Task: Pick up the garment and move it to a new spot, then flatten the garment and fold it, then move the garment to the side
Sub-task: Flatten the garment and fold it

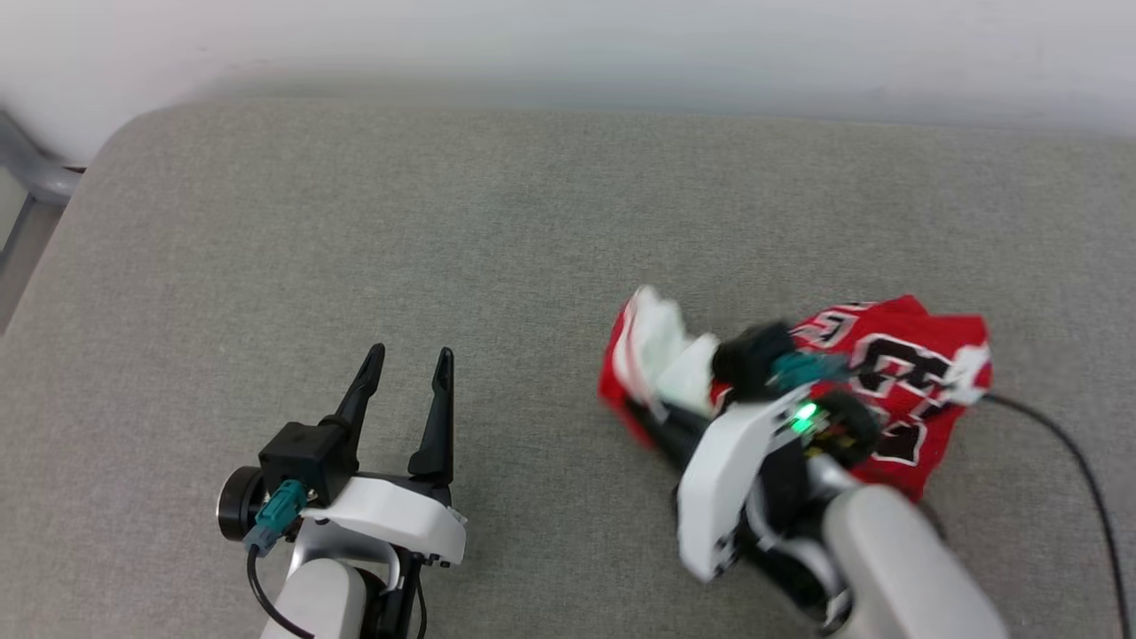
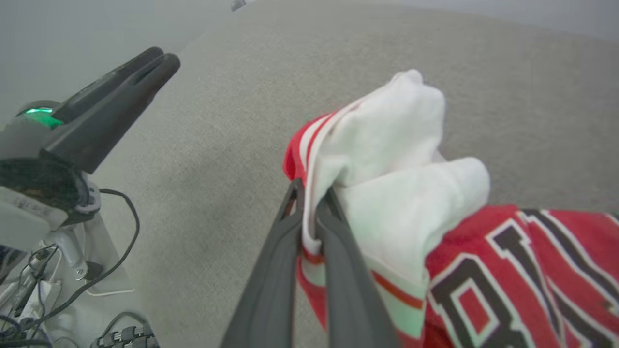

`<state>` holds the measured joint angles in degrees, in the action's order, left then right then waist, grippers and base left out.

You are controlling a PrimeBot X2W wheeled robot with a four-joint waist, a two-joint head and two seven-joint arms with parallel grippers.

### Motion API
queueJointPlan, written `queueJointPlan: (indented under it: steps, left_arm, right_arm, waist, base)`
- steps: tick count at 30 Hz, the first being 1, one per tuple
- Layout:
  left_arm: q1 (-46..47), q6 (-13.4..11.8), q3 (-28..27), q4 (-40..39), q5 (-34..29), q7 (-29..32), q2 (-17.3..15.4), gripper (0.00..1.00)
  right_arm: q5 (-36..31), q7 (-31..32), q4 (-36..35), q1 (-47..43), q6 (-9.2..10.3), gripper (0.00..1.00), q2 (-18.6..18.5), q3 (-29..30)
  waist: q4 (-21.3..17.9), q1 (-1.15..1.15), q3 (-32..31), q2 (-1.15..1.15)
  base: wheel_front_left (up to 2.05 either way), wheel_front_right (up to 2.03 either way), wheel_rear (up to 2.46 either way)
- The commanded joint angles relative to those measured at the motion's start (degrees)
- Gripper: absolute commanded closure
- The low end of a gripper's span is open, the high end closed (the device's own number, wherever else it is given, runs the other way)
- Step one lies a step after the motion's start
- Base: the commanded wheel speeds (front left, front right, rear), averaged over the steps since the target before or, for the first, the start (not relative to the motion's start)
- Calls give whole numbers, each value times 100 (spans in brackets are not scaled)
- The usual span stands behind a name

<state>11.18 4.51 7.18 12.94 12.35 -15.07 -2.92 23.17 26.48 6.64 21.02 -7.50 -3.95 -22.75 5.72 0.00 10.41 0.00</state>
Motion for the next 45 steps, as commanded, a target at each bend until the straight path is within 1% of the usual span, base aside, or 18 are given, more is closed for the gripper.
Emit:
queueJointPlan:
  steps: [1,4,6,7,9,10,14,16,20,22,23,25,32,35,37,41,43,45]
  left_arm:
    - [86,21,30,18,24,-15,5,0]
    - [84,11,81,45,50,-15,5,0]
    - [87,1,115,48,75,-15,5,0]
    - [90,-6,122,55,90,-15,5,0]
    - [73,-25,137,63,97,-15,4,0]
    - [65,-32,148,67,102,-15,6,0]
    - [-6,-58,143,104,124,-15,5,0]
    - [-40,-56,133,116,112,-15,5,0]
    - [-125,-52,108,114,59,-15,6,0]
    - [-166,-54,89,102,42,-15,4,0]
    - [-166,-54,89,102,42,-15,4,0]
    - [-229,-60,73,90,22,-15,5,0]
    - [-400,-77,8,30,-42,-15,6,0]
    - [-449,-81,-16,-2,-64,-15,5,0]
    - [-459,-86,-14,-19,-62,-15,5,0]
    - [-392,-88,-3,-67,-65,-15,5,0]
    - [-332,-87,13,-95,-54,-15,5,0]
    - [-309,-86,2,-121,-45,-15,5,0]
  right_arm:
    - [172,-169,256,-130,2,100,56,-329]
    - [445,-335,653,-298,2,100,103,-893]
    - [604,-433,846,-415,2,100,103,-1165]
    - [675,-476,924,-469,2,90,109,-1303]
    - [798,-607,1021,-575,2,54,109,-1475]
    - [813,-742,1038,-574,2,0,108,-1489]
    - [702,-1386,1013,-602,2,0,110,-1423]
    - [631,-1811,872,-618,2,0,112,-1377]
    - [462,-2530,600,-726,2,0,107,-1089]
    - [367,-2664,537,-796,2,0,104,-788]
    - [367,-2664,537,-796,2,0,104,-788]
    - [305,-2693,508,-910,2,0,103,-334]
    - [-149,-2411,343,-1342,2,0,103,1470]
    - [-349,-2106,318,-1426,2,0,48,2182]
    - [-413,-1808,405,-1406,2,0,-29,2543]
    - [-427,-1092,629,-1151,2,0,-257,2931]
    - [-373,-649,816,-964,2,0,-430,2965]
    - [-293,-216,1024,-723,2,0,-609,2870]
  waist:
    - [74,0,38,0]
    - [140,0,68,0]
    - [183,0,81,0]
    - [196,0,83,0]
    - [206,0,81,0]
    - [211,0,80,0]
    - [186,0,-11,0]
    - [166,0,-77,0]
    - [121,0,-245,0]
    - [95,0,-340,0]
    - [95,0,-340,0]
    - [72,0,-437,0]
    - [2,0,-660,0]
    - [-39,0,-697,0]
    - [-59,0,-698,0]
    - [-72,0,-624,0]
    - [-64,0,-560,0]
    - [-64,0,-480,0]
  base:
    - [0,0,0]
    - [0,0,0]
    - [0,0,0]
    - [0,0,0]
    - [0,0,0]
    - [0,0,0]
    - [0,0,0]
    - [0,0,0]
    - [0,0,0]
    - [0,0,0]
    - [0,0,0]
    - [0,0,0]
    - [0,0,0]
    - [0,0,0]
    - [0,0,0]
    - [0,0,0]
    - [0,0,0]
    - [0,0,0]
